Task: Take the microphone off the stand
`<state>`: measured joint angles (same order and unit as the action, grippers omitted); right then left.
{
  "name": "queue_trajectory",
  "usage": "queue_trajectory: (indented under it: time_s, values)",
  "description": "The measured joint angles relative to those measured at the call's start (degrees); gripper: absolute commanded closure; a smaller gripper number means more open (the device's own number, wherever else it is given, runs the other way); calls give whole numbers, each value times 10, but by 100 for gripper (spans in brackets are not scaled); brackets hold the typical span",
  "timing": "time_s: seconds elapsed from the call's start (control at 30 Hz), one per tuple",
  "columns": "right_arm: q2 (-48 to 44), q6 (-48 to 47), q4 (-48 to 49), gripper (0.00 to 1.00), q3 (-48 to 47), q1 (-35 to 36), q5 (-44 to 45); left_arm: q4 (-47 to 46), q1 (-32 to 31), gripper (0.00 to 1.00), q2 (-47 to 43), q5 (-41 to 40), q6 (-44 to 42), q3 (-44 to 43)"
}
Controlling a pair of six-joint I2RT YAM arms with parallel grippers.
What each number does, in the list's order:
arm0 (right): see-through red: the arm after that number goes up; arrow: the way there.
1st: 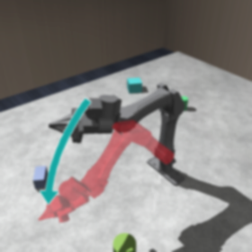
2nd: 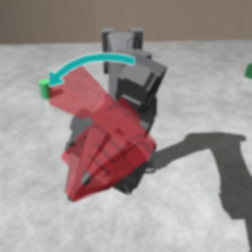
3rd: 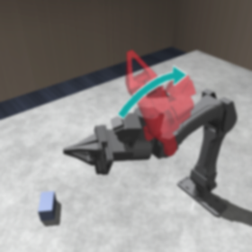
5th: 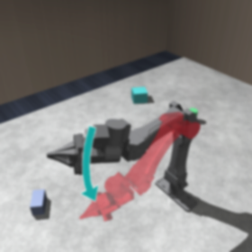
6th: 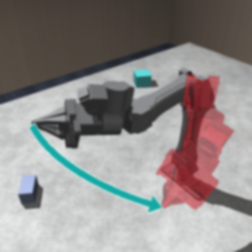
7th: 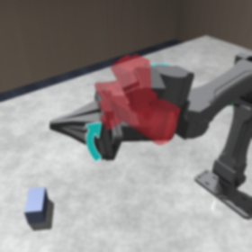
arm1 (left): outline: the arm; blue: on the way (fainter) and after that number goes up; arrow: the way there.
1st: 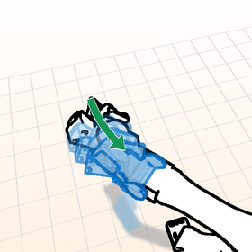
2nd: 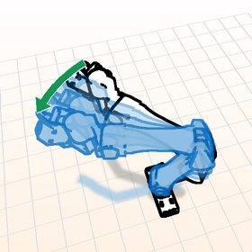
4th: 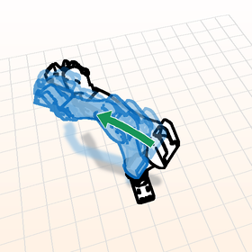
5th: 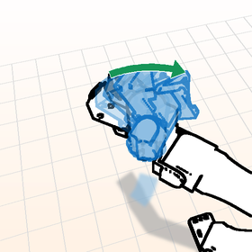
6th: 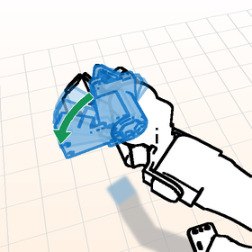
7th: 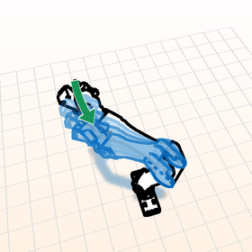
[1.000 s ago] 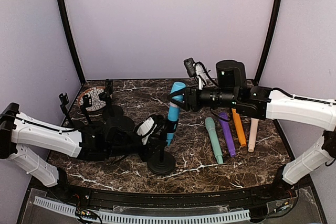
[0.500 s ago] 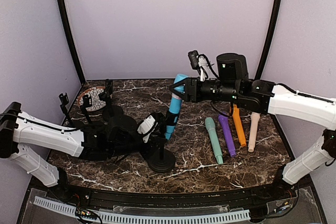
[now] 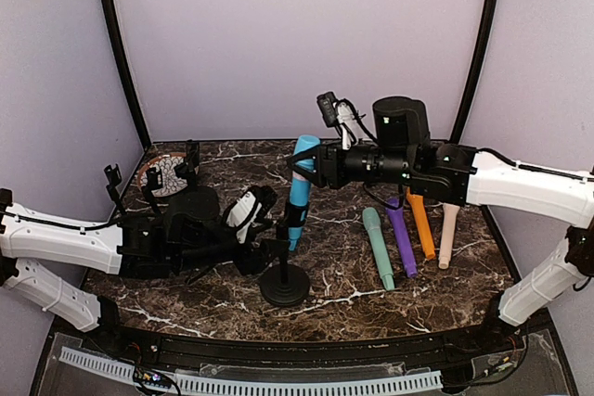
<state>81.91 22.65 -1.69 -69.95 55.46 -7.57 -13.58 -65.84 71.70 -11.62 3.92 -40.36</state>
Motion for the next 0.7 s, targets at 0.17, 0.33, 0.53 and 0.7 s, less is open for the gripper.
queue_trajectory:
  time_s: [0.17, 0.33, 0.53, 0.7]
  values:
    - [0, -3, 1, 91, 1, 6, 5, 0, 0, 41, -1, -1, 4, 0]
    - [2, -9, 1, 90, 1, 12, 13, 0, 0, 44, 2, -5, 8, 0]
    - [12, -12, 1, 90, 1, 19, 25, -1, 0, 49, 17, -13, 11, 0]
    - [19, -12, -2, 90, 1, 22, 32, -9, 0, 49, 24, -13, 15, 0]
